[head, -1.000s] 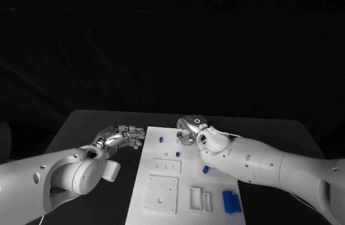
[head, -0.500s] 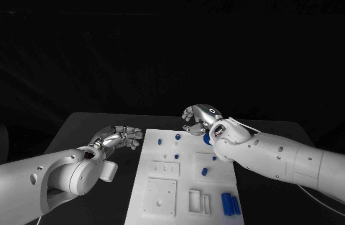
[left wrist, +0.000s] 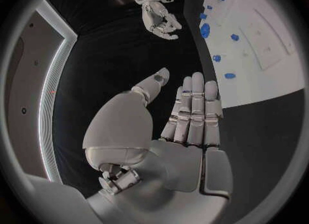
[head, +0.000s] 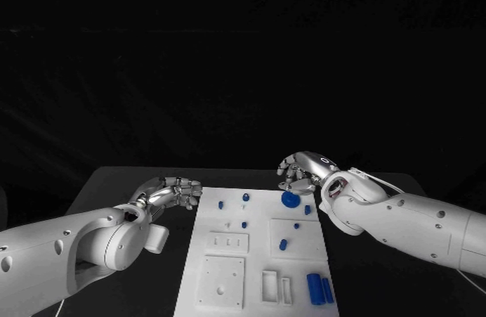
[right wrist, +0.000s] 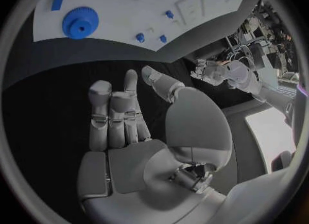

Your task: Assemble the parts on the task board

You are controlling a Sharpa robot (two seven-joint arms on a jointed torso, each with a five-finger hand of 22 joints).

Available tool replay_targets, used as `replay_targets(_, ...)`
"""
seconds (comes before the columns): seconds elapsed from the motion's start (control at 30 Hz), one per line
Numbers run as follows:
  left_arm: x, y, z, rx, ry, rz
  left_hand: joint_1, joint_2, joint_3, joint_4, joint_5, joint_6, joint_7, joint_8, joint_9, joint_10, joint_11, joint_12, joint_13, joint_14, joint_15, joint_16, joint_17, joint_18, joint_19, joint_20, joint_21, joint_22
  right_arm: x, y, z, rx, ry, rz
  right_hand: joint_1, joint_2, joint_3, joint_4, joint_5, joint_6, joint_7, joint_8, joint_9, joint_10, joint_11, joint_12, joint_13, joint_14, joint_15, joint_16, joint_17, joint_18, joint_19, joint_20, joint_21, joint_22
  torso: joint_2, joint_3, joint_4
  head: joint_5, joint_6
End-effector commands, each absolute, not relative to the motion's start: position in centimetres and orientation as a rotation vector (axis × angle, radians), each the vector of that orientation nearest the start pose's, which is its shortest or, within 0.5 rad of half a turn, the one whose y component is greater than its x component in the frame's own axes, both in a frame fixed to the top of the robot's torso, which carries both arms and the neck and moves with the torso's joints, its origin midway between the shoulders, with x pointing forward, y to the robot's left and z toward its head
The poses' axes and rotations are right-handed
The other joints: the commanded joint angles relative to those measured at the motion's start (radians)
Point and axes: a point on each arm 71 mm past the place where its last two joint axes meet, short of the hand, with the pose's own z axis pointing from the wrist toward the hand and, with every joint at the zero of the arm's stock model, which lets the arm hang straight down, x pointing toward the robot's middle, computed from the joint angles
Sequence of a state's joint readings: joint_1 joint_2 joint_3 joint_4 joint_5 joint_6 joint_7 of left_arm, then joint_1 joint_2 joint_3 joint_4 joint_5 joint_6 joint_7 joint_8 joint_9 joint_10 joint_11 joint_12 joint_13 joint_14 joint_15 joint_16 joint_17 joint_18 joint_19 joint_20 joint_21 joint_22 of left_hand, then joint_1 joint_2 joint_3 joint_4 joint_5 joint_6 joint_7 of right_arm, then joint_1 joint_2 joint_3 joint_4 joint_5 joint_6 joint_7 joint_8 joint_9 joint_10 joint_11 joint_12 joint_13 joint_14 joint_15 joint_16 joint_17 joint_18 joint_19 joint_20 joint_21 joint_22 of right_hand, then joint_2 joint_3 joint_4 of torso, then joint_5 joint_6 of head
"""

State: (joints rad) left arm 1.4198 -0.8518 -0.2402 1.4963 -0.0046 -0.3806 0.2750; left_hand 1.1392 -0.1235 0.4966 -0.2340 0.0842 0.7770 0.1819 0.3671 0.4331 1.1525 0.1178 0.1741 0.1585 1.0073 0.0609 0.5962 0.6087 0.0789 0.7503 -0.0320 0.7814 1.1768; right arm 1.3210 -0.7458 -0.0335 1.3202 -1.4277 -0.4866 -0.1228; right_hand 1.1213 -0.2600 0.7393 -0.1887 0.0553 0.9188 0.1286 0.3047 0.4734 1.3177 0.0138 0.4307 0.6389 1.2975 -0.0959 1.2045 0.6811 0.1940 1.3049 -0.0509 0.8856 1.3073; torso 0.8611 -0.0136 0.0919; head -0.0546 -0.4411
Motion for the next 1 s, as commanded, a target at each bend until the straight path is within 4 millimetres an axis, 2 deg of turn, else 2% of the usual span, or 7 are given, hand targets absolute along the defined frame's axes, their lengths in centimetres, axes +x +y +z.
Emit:
replay_targets(0.03,50.8,22.9,-15.3,-1.042,1.514,-1.346,-0.003,0.005,-0.001,-0.008,-0.005,0.007,0.001,-0.001,0.001,0.005,-0.001,0.003,0.001,-0.005,-0.002,-0.004,-0.001,0.010,-0.002,-0.007,0.003,-0.001,54.5,-22.4,-12.8,-0.035,1.468,0.529,-0.009,-0.001,-0.010,0.003,0.006,-0.003,-0.011,-0.004,0.001,-0.033,-0.009,0.086,0.099,0.002,-0.004,0.003,-0.002,0.068,0.003,-0.006,-0.004,0.012,-0.008,0.0088,-0.0108,0.005,-0.002)
replay_targets(0.13,50.8,22.9,-15.5,-1.045,1.516,-1.343,-0.004,0.005,-0.001,-0.008,-0.005,0.007,0.001,-0.001,0.001,0.005,-0.001,0.002,0.001,-0.005,-0.002,-0.004,-0.001,0.010,-0.002,-0.007,0.003,-0.002,54.9,-23.3,-13.2,-0.026,1.480,0.500,-0.016,-0.006,-0.018,0.004,0.006,-0.002,-0.011,-0.011,0.004,-0.101,-0.009,0.218,0.249,0.001,-0.008,0.010,-0.003,0.068,0.003,-0.009,0.000,0.018,-0.012,0.0123,-0.0144,0.005,-0.002)
replay_targets(0.33,50.9,22.7,-15.8,-1.049,1.523,-1.346,-0.008,0.004,-0.002,-0.008,-0.005,0.006,0.001,-0.002,0.001,0.004,-0.001,0.001,0.001,-0.005,-0.002,-0.004,-0.001,0.010,-0.002,-0.007,0.003,-0.002,55.7,-23.7,-14.2,-0.081,1.507,0.395,-0.030,-0.009,-0.037,0.005,0.007,-0.014,-0.007,-0.024,0.006,-0.131,-0.007,0.349,0.382,0.005,-0.007,0.037,0.012,0.068,0.003,-0.009,0.016,0.022,-0.020,0.0186,-0.0200,0.006,-0.007)
replay_targets(0.43,50.8,22.5,-15.9,-1.049,1.527,-1.349,-0.009,0.004,-0.002,-0.009,-0.005,0.006,0.001,-0.002,0.001,0.004,0.000,0.001,0.001,-0.005,-0.002,-0.004,-0.001,0.010,-0.002,-0.007,0.004,-0.003,55.9,-23.8,-14.9,-0.100,1.526,0.346,-0.041,-0.020,-0.055,0.008,0.004,-0.028,-0.001,-0.036,0.002,-0.130,-0.001,0.459,0.475,0.008,-0.003,0.071,0.038,0.068,0.011,-0.011,0.033,0.024,-0.021,0.0213,-0.0189,0.004,-0.008)
replay_targets(0.5,50.8,22.5,-15.9,-1.049,1.528,-1.349,-0.010,0.004,-0.003,-0.009,-0.005,0.006,0.001,-0.002,0.002,0.004,0.000,0.001,0.001,-0.005,-0.002,-0.004,-0.001,0.010,-0.002,-0.007,0.004,-0.003,56.3,-23.8,-15.4,-0.105,1.533,0.328,-0.048,-0.015,-0.075,0.006,0.006,-0.049,0.014,-0.051,-0.006,-0.149,0.014,0.573,0.571,-0.005,0.007,0.118,0.085,0.068,0.021,-0.028,0.069,0.024,-0.020,0.0232,-0.0177,0.003,-0.009)
replay_targets(0.7,50.9,22.3,-16.0,-1.048,1.534,-1.353,-0.012,0.004,-0.003,-0.009,-0.005,0.006,0.002,-0.003,0.002,0.003,0.000,0.000,0.001,-0.005,-0.002,-0.004,-0.001,0.010,-0.002,-0.007,0.004,-0.003,57.0,-23.8,-16.8,-0.098,1.564,0.303,-0.057,-0.024,-0.102,-0.003,-0.003,-0.090,0.025,-0.075,-0.019,-0.133,0.024,0.671,0.640,-0.013,0.023,0.148,0.121,0.068,0.020,-0.038,0.101,0.026,-0.020,0.0187,-0.0159,0.003,-0.014)
replay_targets(1.0,50.9,22.2,-16.2,-1.050,1.537,-1.353,-0.013,0.004,-0.003,-0.009,-0.005,0.005,0.002,-0.003,0.002,0.003,0.000,0.000,0.001,-0.006,-0.002,-0.004,-0.001,0.010,-0.002,-0.007,0.004,-0.004,57.8,-24.0,-17.9,-0.077,1.584,0.284,-0.054,-0.015,-0.102,-0.002,-0.003,-0.097,0.023,-0.077,-0.020,-0.115,0.023,0.726,0.674,-0.020,0.022,0.158,0.142,0.068,0.014,-0.043,0.123,0.025,-0.019,0.0218,-0.0038,0.002,-0.022)
